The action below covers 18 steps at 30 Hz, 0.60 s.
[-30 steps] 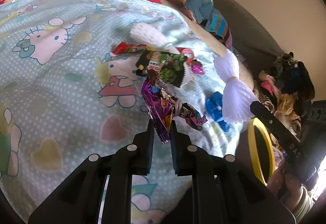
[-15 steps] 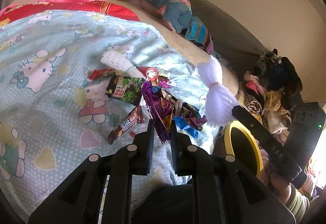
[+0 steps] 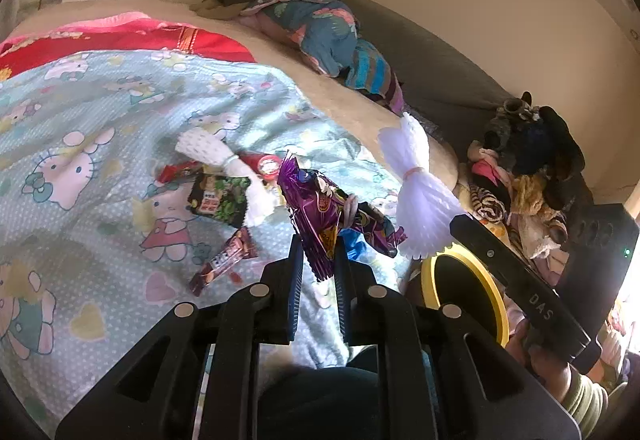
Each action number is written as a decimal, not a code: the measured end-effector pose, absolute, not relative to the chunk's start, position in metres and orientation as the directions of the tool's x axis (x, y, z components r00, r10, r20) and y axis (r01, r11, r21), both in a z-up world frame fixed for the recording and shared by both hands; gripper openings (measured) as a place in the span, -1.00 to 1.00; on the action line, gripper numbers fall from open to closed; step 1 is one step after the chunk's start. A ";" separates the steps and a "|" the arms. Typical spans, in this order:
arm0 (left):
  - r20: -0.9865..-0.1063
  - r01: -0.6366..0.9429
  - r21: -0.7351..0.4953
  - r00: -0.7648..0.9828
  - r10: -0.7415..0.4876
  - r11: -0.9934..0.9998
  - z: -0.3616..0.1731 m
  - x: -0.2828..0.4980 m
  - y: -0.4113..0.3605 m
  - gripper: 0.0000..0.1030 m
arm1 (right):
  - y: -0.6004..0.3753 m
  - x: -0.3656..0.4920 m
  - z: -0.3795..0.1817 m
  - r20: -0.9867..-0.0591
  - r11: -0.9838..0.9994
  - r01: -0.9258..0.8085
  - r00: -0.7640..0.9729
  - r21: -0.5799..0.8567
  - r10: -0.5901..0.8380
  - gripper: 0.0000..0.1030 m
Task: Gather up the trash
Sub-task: 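Carry the foam net and purple wrappers over the bin with both tools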
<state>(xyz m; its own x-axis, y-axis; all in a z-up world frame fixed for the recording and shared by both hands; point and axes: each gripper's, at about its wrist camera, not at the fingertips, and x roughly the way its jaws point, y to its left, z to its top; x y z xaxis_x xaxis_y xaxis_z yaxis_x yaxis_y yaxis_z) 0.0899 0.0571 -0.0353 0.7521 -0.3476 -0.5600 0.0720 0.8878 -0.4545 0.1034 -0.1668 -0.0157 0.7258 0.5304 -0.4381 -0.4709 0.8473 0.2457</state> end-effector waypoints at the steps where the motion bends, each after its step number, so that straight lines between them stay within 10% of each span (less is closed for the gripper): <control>1: -0.558 0.079 -0.452 0.752 -0.351 0.888 -0.034 0.090 0.054 -0.72 | -0.168 0.102 -0.015 -0.437 0.849 -0.469 0.728 0.245 0.528 -0.81; 18: -0.549 0.165 -0.419 0.738 -0.394 0.893 -0.023 0.086 0.018 -0.72 | -0.220 0.081 -0.017 -0.435 0.889 -0.403 0.775 0.217 0.457 -0.81</control>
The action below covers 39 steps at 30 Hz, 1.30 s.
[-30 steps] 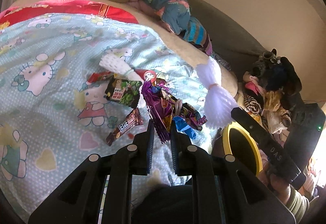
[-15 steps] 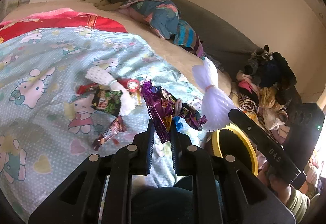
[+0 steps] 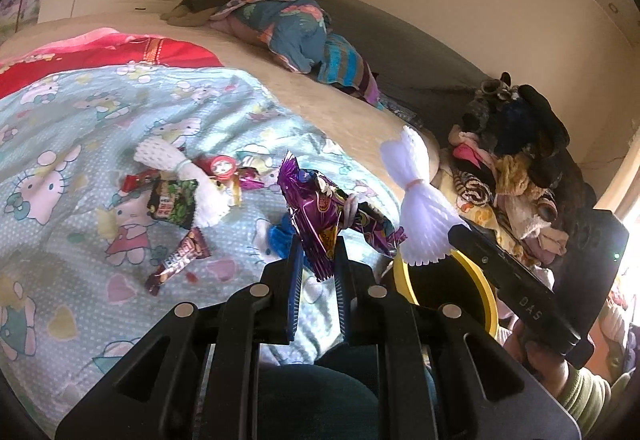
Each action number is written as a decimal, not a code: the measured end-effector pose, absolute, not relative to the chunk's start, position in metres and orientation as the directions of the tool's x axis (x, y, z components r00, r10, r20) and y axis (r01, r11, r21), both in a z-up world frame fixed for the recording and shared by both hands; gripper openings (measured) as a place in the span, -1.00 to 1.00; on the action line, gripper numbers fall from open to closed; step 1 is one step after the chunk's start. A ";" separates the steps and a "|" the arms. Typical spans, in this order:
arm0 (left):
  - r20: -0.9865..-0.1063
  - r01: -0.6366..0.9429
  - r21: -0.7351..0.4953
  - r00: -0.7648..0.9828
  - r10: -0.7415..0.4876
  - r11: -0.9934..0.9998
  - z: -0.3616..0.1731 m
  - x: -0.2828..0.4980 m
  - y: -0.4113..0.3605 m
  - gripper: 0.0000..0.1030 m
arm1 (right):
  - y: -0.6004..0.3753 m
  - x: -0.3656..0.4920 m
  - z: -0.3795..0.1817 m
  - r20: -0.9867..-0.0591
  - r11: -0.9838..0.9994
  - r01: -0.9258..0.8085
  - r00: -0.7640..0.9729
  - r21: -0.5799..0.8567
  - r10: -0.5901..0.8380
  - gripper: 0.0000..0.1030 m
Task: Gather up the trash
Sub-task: 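Carry the foam net and purple wrappers over the bin with both tools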
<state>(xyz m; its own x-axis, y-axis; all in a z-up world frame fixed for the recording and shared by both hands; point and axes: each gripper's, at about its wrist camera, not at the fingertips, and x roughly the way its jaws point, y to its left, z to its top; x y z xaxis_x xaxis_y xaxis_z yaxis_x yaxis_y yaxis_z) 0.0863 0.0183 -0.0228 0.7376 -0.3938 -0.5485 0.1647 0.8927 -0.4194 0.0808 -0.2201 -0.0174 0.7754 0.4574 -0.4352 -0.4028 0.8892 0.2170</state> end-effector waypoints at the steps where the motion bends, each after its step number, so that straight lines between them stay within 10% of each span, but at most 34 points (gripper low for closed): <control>1: -0.549 0.171 -0.417 0.735 -0.397 0.893 -0.023 0.086 0.016 -0.72 | -0.224 0.081 -0.018 -0.436 0.893 -0.394 0.780 0.217 0.450 -0.81; 39: -0.592 0.374 -0.314 0.642 -0.488 0.873 -0.023 0.083 -0.085 -0.72 | -0.312 0.058 -0.021 -0.470 0.956 -0.253 0.832 0.150 0.294 -0.81</control>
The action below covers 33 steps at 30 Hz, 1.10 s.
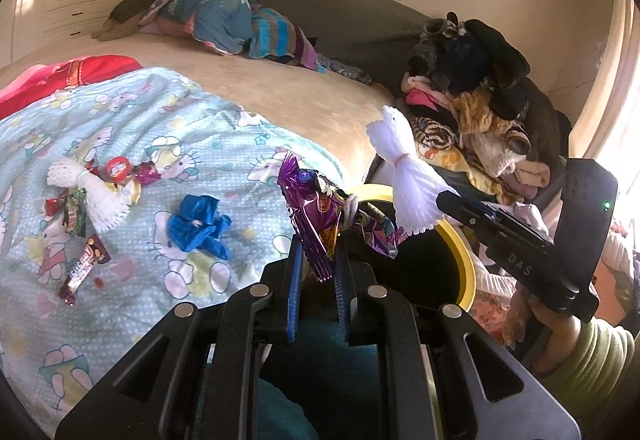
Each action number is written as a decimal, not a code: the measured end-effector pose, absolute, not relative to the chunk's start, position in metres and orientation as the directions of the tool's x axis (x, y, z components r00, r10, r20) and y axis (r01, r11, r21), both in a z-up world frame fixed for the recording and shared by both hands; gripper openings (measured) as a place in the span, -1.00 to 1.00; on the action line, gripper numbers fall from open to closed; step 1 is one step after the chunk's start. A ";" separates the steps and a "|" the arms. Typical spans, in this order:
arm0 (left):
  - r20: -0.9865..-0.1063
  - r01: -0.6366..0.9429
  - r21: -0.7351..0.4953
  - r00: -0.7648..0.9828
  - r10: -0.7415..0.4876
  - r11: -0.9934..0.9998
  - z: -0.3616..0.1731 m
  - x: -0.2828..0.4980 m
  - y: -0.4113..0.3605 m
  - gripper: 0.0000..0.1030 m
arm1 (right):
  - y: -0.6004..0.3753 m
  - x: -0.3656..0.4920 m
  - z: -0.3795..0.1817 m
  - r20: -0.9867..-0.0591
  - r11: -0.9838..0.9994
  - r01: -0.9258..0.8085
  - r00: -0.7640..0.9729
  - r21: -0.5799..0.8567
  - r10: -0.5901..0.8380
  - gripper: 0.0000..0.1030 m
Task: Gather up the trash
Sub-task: 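Carry the foam net and purple wrappers over the bin with both tools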
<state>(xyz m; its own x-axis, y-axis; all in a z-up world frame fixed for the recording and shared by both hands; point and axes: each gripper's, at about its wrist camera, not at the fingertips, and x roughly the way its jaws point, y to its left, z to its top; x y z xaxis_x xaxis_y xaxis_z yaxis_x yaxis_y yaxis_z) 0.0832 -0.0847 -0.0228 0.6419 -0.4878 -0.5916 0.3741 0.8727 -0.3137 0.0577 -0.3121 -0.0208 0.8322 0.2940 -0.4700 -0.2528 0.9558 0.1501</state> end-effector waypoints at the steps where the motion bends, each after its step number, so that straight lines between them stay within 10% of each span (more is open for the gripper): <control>1: -0.593 0.376 -0.312 0.640 -0.488 0.872 -0.023 0.083 -0.086 -0.72 | -0.313 0.057 -0.021 -0.472 0.957 -0.248 0.833 0.151 0.290 -0.81; 33: -0.695 0.545 -0.176 0.521 -0.496 0.820 -0.059 0.082 -0.191 -0.71 | -0.383 0.055 -0.059 -0.580 0.979 -0.086 0.795 0.182 0.178 -0.81</control>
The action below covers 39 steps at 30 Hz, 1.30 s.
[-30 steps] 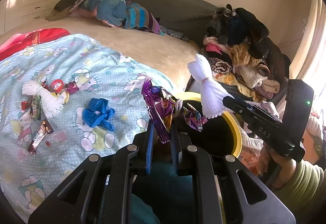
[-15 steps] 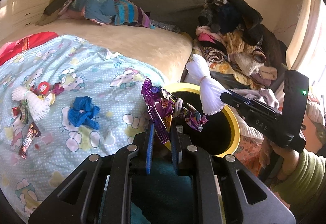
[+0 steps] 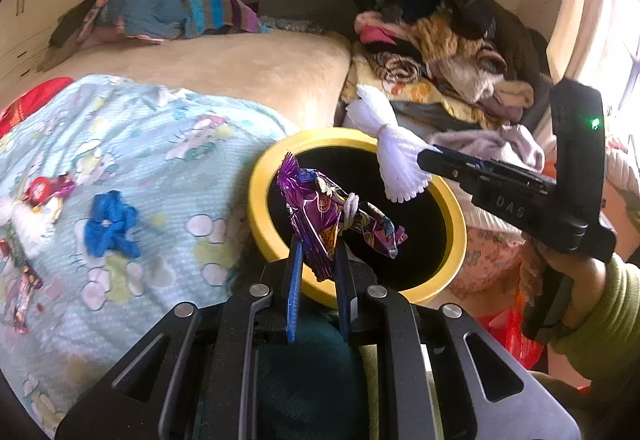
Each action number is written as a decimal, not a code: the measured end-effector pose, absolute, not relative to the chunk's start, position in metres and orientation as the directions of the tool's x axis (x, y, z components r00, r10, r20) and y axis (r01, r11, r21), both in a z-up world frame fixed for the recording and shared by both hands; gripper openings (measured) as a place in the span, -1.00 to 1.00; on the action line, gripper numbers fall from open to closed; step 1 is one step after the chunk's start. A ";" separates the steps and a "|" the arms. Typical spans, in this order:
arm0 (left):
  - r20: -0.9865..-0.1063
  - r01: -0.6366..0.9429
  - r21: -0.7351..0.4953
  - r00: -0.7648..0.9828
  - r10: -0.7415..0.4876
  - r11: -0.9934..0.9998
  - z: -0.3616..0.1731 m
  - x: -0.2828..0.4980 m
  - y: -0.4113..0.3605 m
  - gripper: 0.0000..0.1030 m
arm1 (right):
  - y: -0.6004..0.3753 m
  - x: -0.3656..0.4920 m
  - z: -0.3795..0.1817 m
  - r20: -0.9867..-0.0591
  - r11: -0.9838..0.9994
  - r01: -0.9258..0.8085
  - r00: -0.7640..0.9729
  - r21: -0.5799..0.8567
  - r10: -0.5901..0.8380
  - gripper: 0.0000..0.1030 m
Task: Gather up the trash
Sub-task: 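Carry the foam net and purple wrappers over the bin with both tools, then open both tools to drop the net and wrappers into the bin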
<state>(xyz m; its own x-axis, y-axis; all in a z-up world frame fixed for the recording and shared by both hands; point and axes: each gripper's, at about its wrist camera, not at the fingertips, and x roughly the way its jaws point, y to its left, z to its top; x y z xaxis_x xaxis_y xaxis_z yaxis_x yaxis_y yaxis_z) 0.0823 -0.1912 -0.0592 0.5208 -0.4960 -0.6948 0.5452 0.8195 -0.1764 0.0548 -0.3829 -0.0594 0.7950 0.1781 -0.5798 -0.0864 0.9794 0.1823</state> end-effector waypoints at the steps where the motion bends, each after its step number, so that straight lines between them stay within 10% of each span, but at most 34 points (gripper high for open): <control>1: -0.703 0.552 -0.174 0.510 -0.496 0.815 -0.063 0.084 -0.198 -0.71 | -0.385 0.055 -0.061 -0.584 0.979 -0.082 0.792 0.186 0.178 -0.81; 20: -0.745 0.569 -0.165 0.463 -0.479 0.806 -0.096 0.118 -0.238 -0.65 | -0.410 0.056 -0.081 -0.638 0.971 -0.011 0.751 0.240 0.167 -0.67; 22: -0.741 0.567 -0.182 0.458 -0.491 0.803 -0.096 0.121 -0.236 -0.43 | -0.411 0.056 -0.083 -0.643 0.970 0.000 0.748 0.242 0.161 -0.64; 24: -0.738 0.559 -0.199 0.455 -0.498 0.805 -0.097 0.122 -0.233 0.21 | -0.412 0.056 -0.084 -0.645 0.971 0.010 0.749 0.240 0.152 -0.30; 29: -0.729 0.516 -0.218 0.479 -0.490 0.828 -0.095 0.122 -0.222 0.73 | -0.408 0.055 -0.080 -0.634 0.978 0.023 0.764 0.209 0.117 -0.05; 39: -0.684 0.454 -0.222 0.558 -0.469 0.863 -0.074 0.114 -0.193 0.86 | -0.392 0.045 -0.060 -0.554 0.985 0.005 0.828 0.172 0.092 0.40</control>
<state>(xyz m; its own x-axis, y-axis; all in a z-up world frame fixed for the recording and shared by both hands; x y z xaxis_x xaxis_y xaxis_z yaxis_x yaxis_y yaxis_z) 0.1140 -0.1932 -0.0741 0.5584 -0.4692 -0.6842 0.4537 0.8632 -0.2216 0.0447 -0.3917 -0.0605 0.8277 0.0923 -0.5535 0.0053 0.9850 0.1722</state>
